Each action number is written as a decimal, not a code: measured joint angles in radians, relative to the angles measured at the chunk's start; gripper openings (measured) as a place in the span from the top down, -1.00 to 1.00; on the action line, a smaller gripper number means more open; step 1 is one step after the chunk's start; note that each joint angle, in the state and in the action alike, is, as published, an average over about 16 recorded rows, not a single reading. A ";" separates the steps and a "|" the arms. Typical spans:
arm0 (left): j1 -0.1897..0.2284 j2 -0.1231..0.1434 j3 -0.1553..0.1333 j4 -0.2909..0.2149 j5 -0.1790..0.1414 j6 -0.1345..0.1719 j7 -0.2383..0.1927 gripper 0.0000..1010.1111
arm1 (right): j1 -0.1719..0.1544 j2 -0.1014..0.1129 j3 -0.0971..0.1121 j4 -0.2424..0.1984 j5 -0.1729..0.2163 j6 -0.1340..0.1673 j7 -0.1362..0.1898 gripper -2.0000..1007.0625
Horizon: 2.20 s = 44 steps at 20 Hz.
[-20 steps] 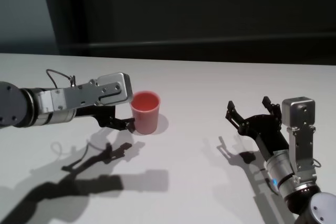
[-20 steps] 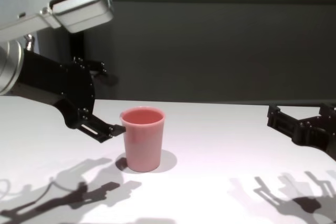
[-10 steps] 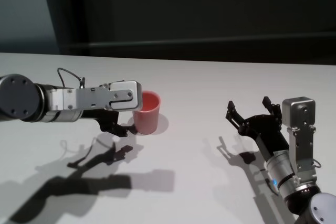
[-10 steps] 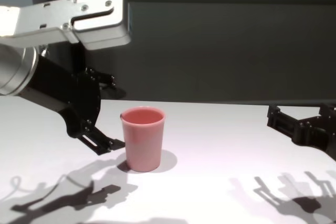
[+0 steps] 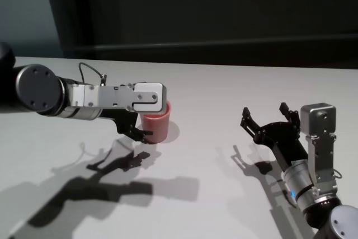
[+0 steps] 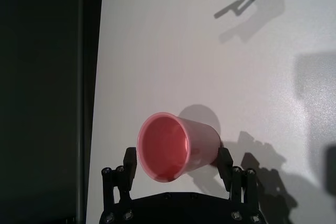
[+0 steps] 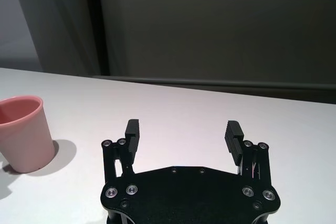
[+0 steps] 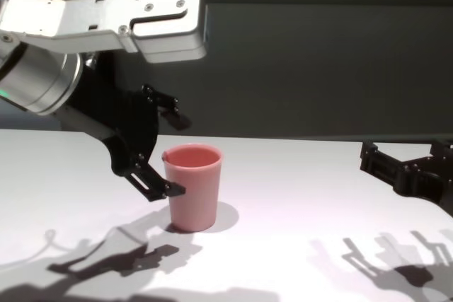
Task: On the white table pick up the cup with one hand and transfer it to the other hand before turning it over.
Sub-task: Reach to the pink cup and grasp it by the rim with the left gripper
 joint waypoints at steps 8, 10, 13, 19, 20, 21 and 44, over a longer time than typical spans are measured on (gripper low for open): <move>-0.084 -0.038 0.066 0.068 0.029 -0.020 -0.051 -0.99 | 0.000 0.000 0.000 0.000 0.000 0.000 0.000 -0.99; -0.102 -0.046 0.082 0.083 0.035 -0.023 -0.064 -0.99 | 0.000 0.000 0.000 0.000 0.000 0.000 0.000 -0.99; -0.126 -0.055 0.106 0.104 0.046 -0.027 -0.081 -0.99 | 0.000 0.000 0.000 0.000 0.000 0.000 0.000 -0.99; -0.162 -0.066 0.146 0.137 0.063 -0.032 -0.108 -0.99 | 0.000 0.000 0.000 0.000 0.000 0.000 0.000 -0.99; -0.167 -0.068 0.152 0.142 0.064 -0.033 -0.111 -0.99 | 0.000 0.000 0.000 0.000 0.000 0.000 0.000 -0.99; -0.171 -0.070 0.157 0.147 0.066 -0.033 -0.114 -0.99 | 0.000 0.000 0.000 0.000 0.000 0.000 0.000 -0.99; -0.218 -0.098 0.234 0.213 0.060 -0.053 -0.160 -0.83 | 0.000 0.000 0.000 0.000 0.000 0.000 0.000 -0.99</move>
